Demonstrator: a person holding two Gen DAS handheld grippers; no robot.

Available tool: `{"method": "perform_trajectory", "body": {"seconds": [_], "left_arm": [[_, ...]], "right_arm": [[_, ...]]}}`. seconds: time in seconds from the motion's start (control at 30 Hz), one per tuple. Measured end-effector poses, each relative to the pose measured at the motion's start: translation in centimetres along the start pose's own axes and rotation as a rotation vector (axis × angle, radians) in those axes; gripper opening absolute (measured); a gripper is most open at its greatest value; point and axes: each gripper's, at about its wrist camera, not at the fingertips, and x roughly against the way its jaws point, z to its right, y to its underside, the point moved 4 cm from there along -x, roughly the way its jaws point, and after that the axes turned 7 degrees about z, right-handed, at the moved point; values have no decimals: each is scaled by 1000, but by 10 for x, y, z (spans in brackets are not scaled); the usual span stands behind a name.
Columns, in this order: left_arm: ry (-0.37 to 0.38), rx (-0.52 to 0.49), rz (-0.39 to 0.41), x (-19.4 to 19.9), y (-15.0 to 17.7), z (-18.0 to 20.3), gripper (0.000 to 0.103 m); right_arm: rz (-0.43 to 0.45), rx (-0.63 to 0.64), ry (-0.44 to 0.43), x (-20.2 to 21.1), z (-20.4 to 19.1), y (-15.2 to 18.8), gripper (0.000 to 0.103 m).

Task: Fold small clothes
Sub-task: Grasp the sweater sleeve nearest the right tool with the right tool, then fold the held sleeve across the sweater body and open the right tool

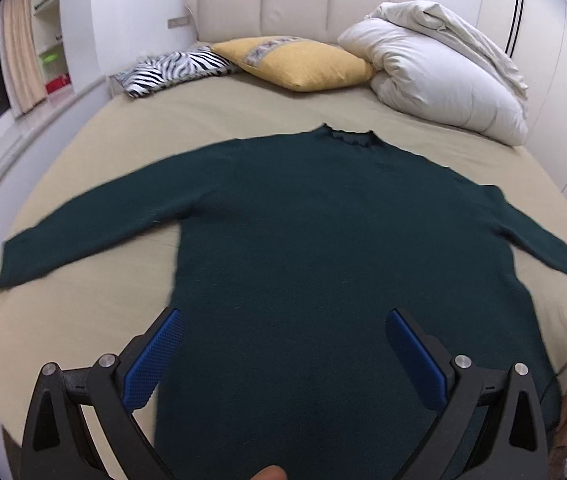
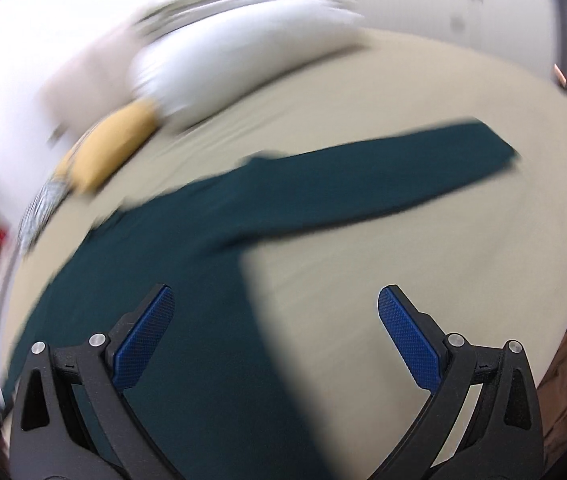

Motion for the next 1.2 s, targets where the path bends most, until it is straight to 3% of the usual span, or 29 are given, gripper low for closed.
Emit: {"method": "perform_trajectory", "body": {"seconds": [0.17, 0.3, 0.37, 0.43, 0.5, 0.6, 0.63, 0.73, 0.9, 1.03, 1.1, 1.2], "left_arm": [[49, 4, 20, -26, -9, 16, 103], [40, -31, -43, -47, -13, 31, 103], [42, 11, -57, -56, -15, 31, 103], [39, 26, -68, -66, -18, 32, 103], [50, 28, -91, -75, -17, 34, 103], [105, 77, -128, -88, -16, 32, 103], [126, 94, -132, -90, -17, 31, 102], [173, 125, -128, -92, -20, 27, 101], [247, 200, -106, -89, -31, 12, 96], [288, 262, -90, -85, -36, -7, 96], [311, 299, -84, -85, -38, -18, 96], [334, 341, -75, -85, -38, -36, 96]], "right_arm": [[-6, -344, 50, -47, 149, -44, 78], [10, -530, 16, -75, 225, -63, 68], [55, -571, -9, -83, 246, -76, 67], [63, -574, -37, -95, 258, -87, 55], [48, -572, -41, -108, 268, -91, 29], [21, -536, -36, -123, 277, -99, 9], [21, -523, -34, -123, 279, -100, 8], [44, -463, -7, -112, 258, -110, 7], [82, -289, -86, -87, 158, -132, 7], [52, -63, -270, -77, 14, -126, 7], [17, 37, -387, -72, -68, -96, 7], [-82, 119, -513, -81, -160, -36, 7]]}}
